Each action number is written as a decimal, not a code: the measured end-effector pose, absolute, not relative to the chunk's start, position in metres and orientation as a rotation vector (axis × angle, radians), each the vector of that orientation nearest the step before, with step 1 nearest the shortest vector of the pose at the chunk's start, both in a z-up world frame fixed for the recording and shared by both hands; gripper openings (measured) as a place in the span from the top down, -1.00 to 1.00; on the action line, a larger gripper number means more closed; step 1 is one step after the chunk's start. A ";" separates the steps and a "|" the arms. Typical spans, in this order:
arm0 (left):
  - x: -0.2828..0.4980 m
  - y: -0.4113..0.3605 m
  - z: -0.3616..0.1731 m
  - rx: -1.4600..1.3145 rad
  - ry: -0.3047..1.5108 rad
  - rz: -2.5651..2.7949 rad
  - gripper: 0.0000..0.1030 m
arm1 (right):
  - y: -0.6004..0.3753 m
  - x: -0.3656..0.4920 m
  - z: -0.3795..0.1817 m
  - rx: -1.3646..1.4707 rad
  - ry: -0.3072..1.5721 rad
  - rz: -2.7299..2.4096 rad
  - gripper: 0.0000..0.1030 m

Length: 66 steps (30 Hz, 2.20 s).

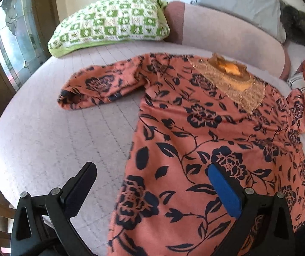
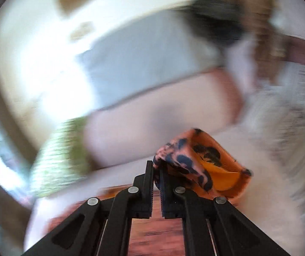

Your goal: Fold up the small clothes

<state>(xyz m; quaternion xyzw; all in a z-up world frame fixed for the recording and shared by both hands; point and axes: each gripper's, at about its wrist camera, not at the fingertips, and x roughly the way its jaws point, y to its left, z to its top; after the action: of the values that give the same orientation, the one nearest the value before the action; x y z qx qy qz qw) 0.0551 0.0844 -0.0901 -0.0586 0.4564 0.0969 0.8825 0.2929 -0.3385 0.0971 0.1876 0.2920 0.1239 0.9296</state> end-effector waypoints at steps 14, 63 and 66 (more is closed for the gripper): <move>0.048 0.151 -0.082 -0.255 0.890 0.254 -1.00 | -0.102 0.304 -0.077 0.304 1.060 0.497 -0.40; 0.270 0.063 -0.143 -0.132 1.076 -0.027 0.61 | -0.341 0.306 -0.097 0.610 0.954 0.297 -0.64; 0.256 0.081 -0.124 -0.258 1.053 -0.046 0.43 | -0.336 0.326 -0.131 0.480 1.152 0.151 -0.67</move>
<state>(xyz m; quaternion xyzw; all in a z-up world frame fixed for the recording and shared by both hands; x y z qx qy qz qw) 0.2559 0.0811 -0.1238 -0.1227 0.5012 -0.0221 0.8563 0.3257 -0.3361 -0.1310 0.2245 0.5387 0.0707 0.8090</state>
